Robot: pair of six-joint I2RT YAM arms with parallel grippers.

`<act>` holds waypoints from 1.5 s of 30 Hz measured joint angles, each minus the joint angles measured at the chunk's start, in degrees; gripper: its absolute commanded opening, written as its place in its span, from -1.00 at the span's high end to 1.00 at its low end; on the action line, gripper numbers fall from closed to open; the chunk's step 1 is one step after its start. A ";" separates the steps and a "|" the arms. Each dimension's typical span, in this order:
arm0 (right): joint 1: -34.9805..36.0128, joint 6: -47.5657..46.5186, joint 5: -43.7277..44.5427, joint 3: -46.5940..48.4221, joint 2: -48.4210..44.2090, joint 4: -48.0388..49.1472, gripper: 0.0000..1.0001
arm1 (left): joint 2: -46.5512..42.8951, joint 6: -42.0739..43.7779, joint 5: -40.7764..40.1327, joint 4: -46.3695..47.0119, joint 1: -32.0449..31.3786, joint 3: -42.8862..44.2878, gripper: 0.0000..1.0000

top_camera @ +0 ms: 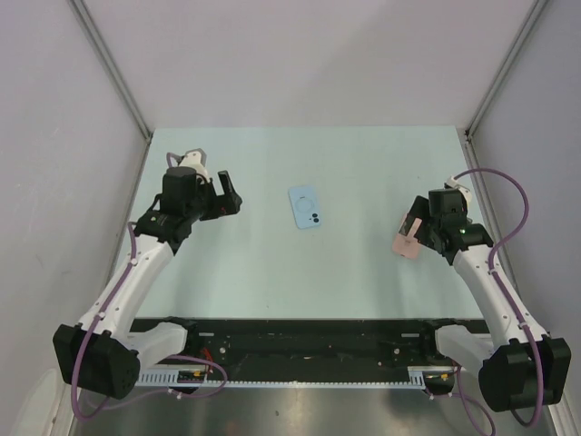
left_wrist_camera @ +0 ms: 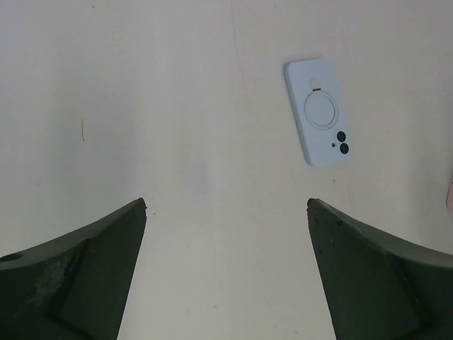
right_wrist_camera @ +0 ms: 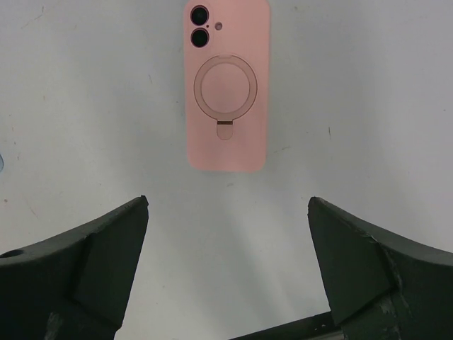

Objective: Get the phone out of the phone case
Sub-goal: Pick up the phone at the center of the board.

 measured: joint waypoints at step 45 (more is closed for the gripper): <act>0.76 -0.24 -0.61 6.73 37.40 13.77 -0.93 | 6.97 -1.49 11.41 1.81 -0.37 -1.88 -1.00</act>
